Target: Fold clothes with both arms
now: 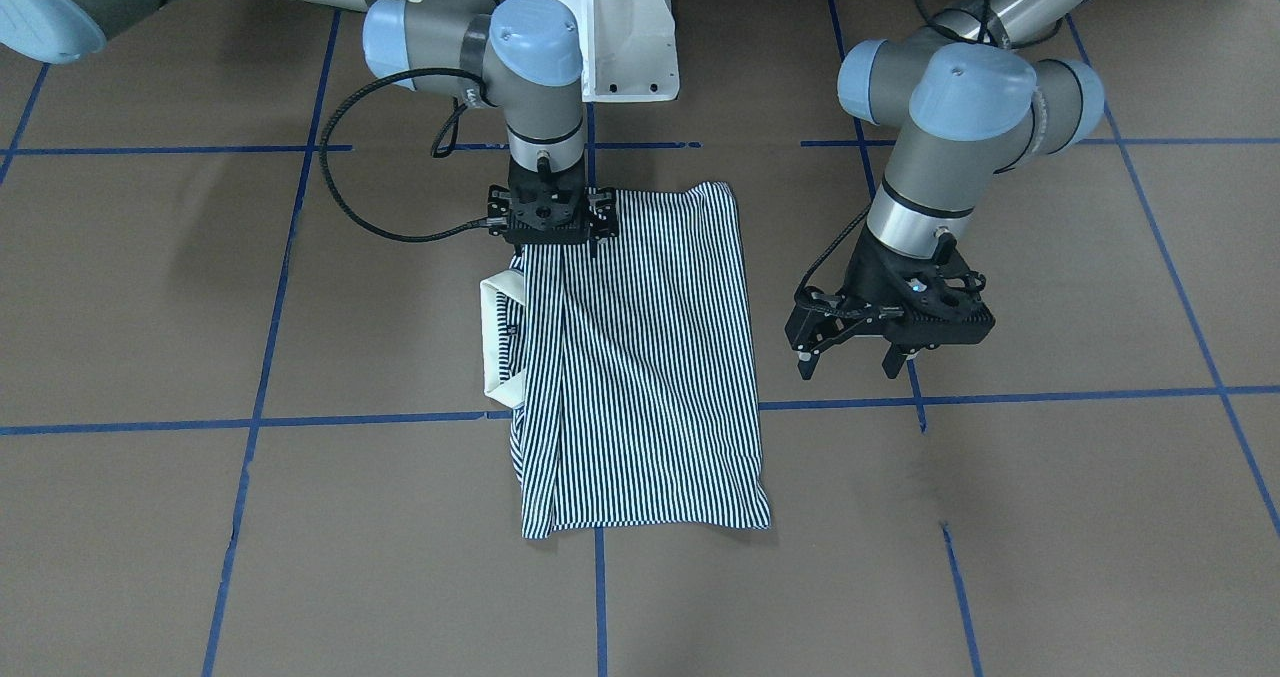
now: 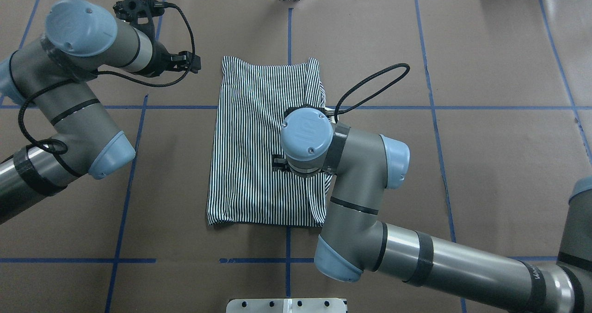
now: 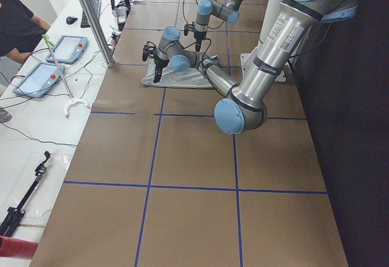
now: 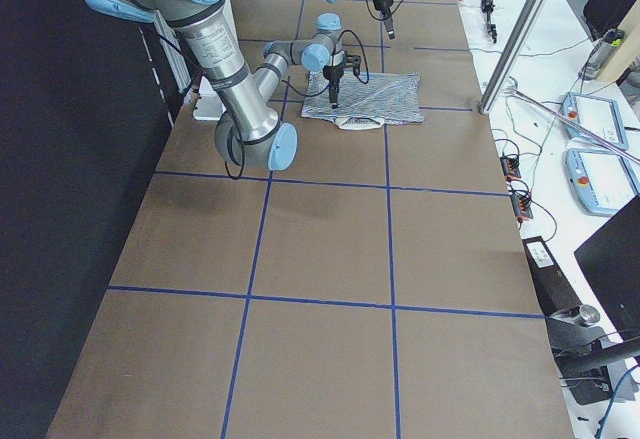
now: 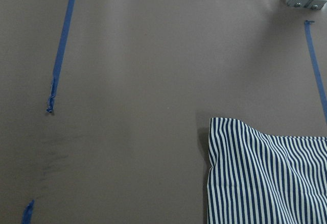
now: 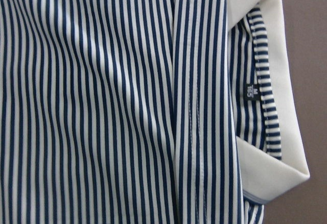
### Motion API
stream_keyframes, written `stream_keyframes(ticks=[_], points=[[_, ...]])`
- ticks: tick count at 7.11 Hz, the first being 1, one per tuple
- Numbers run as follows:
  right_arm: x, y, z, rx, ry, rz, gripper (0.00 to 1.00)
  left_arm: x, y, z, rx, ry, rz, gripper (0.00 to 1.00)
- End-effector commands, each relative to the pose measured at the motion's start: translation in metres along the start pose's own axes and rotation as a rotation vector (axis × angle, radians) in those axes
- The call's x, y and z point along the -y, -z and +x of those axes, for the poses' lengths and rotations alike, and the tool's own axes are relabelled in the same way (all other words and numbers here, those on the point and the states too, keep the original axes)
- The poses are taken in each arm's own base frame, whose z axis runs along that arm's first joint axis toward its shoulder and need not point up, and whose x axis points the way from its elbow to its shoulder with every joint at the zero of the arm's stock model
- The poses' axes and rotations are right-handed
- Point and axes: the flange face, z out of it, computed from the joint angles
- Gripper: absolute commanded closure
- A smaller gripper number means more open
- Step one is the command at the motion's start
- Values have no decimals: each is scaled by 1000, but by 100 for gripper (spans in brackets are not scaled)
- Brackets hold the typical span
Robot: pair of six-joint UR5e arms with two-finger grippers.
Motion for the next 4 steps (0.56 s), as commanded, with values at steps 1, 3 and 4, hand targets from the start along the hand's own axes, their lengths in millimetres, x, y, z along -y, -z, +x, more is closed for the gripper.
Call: stream_keyframes(ticks=[1,3,4], points=[[-36,-16,-9,-107,50,-65,0,-4,1,-4,2,-2,-5,0],[-48,-27,-2,-179,92,-100,0,-5,1,-4,1,3,-7,0],[-48,-27,0,-190,106,-110,0,-7,-3,-4,6,6,-13,0]])
